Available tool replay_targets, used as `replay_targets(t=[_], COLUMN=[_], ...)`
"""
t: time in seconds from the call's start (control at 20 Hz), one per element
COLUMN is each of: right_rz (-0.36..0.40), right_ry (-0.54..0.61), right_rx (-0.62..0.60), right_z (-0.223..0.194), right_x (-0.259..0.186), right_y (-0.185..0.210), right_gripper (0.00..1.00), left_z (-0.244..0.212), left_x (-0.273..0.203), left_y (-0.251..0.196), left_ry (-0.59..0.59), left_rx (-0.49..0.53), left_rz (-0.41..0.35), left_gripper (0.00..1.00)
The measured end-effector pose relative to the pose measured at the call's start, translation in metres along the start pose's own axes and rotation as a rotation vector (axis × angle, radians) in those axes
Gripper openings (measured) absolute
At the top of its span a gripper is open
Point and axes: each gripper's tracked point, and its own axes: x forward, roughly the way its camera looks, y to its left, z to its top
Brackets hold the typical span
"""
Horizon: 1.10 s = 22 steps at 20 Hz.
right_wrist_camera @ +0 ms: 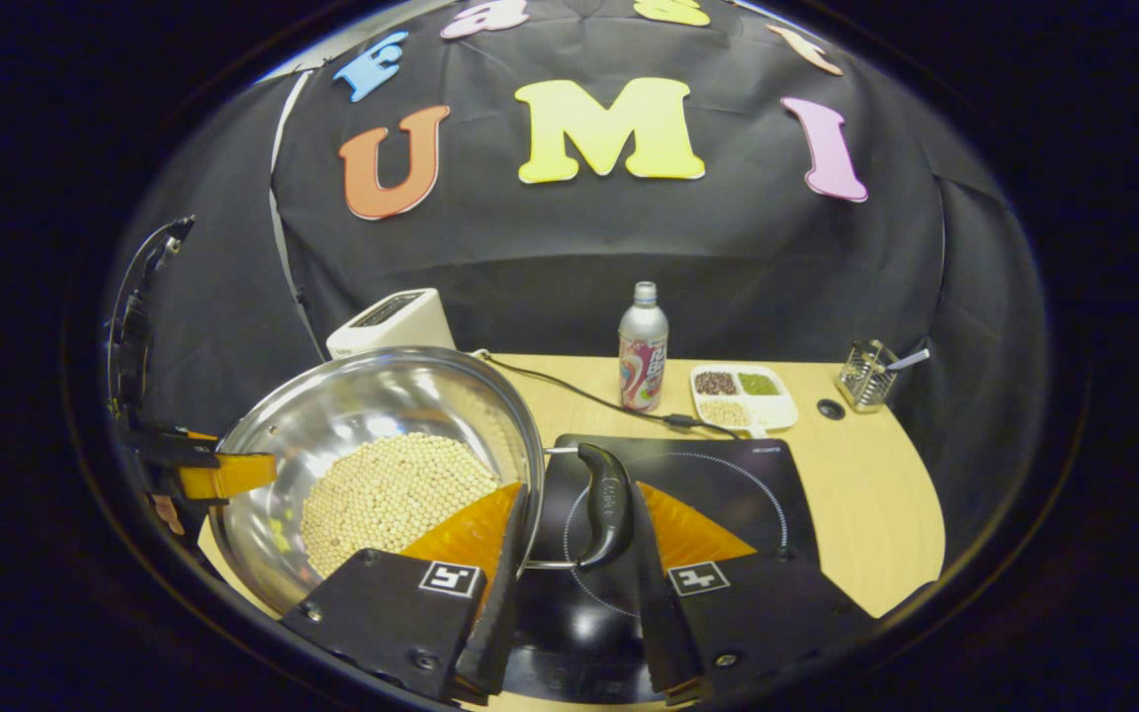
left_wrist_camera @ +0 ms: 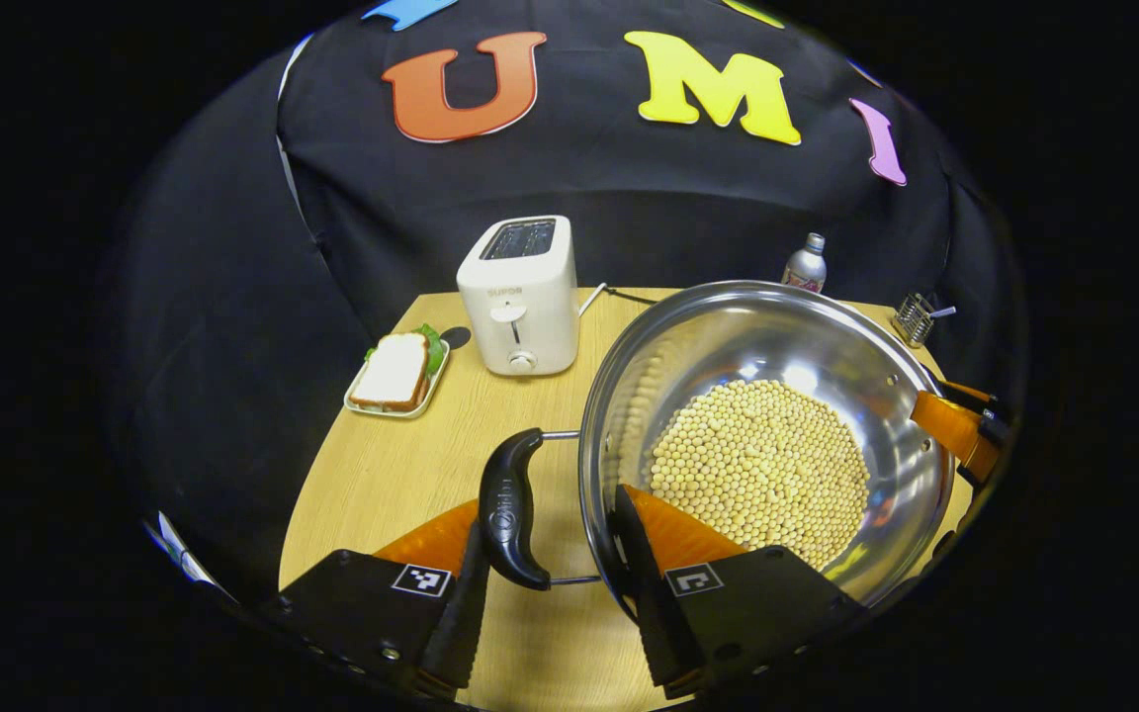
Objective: First push the handle of the pot to place it horizontally, then grasp the pot with both hands and set it on the induction cooktop.
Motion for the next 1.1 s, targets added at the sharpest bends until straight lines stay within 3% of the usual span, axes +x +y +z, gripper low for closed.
replay_targets(t=[0.65, 1.1], right_rz=[-0.115, -0.161], right_ry=[-0.064, -0.021], right_rx=[0.025, 0.065], right_z=[0.044, 0.021], right_x=[-0.060, -0.046], right_y=[-0.128, -0.183], right_gripper=[0.53, 0.53], left_z=[0.053, 0.048], left_x=[-0.026, 0.003], left_y=[-0.131, -0.185], left_ry=[-0.054, -0.032], left_rx=[0.048, 0.094], left_rz=[-0.096, -0.116], left_gripper=[0.64, 0.64])
